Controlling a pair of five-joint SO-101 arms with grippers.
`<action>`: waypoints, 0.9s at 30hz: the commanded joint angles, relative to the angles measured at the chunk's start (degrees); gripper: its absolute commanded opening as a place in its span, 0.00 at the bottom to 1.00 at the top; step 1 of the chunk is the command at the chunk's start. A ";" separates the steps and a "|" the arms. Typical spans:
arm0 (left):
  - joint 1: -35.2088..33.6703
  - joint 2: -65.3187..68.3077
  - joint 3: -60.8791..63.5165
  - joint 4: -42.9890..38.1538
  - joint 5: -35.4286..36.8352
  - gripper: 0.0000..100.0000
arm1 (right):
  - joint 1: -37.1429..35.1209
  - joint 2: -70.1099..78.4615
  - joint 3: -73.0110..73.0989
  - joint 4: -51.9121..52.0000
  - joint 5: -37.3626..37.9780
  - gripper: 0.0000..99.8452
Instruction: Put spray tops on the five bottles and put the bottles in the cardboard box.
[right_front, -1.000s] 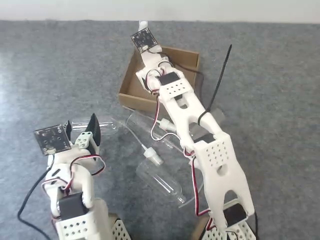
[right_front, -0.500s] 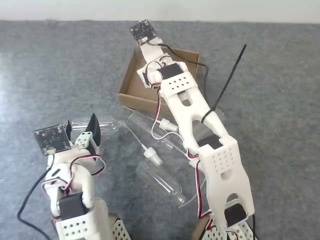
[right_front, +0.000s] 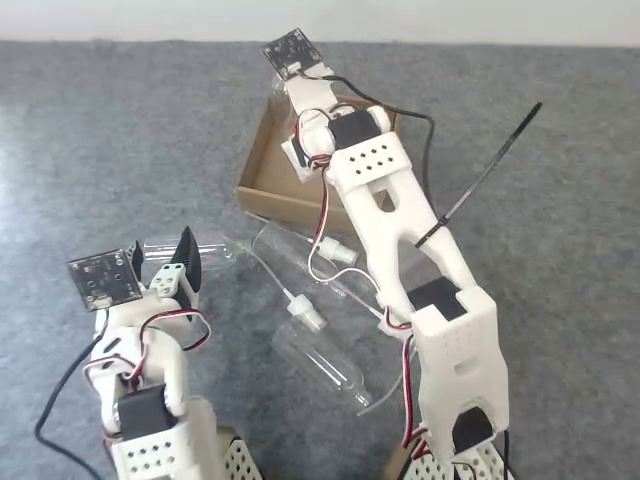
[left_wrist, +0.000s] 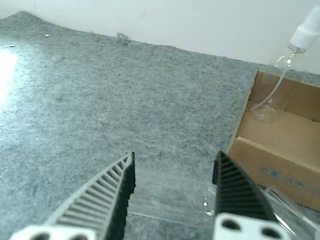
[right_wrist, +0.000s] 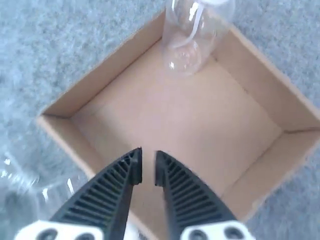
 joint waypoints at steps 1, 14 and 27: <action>-0.26 -0.88 -0.57 -1.58 -0.44 0.24 | 1.89 -5.41 -1.41 3.65 -4.48 0.01; -0.26 -0.88 -0.57 -1.58 -0.44 0.24 | 4.97 -3.47 0.97 9.36 -21.01 0.01; -0.26 -0.88 -0.57 -1.58 -0.44 0.24 | 5.76 0.22 1.05 12.18 -24.62 0.01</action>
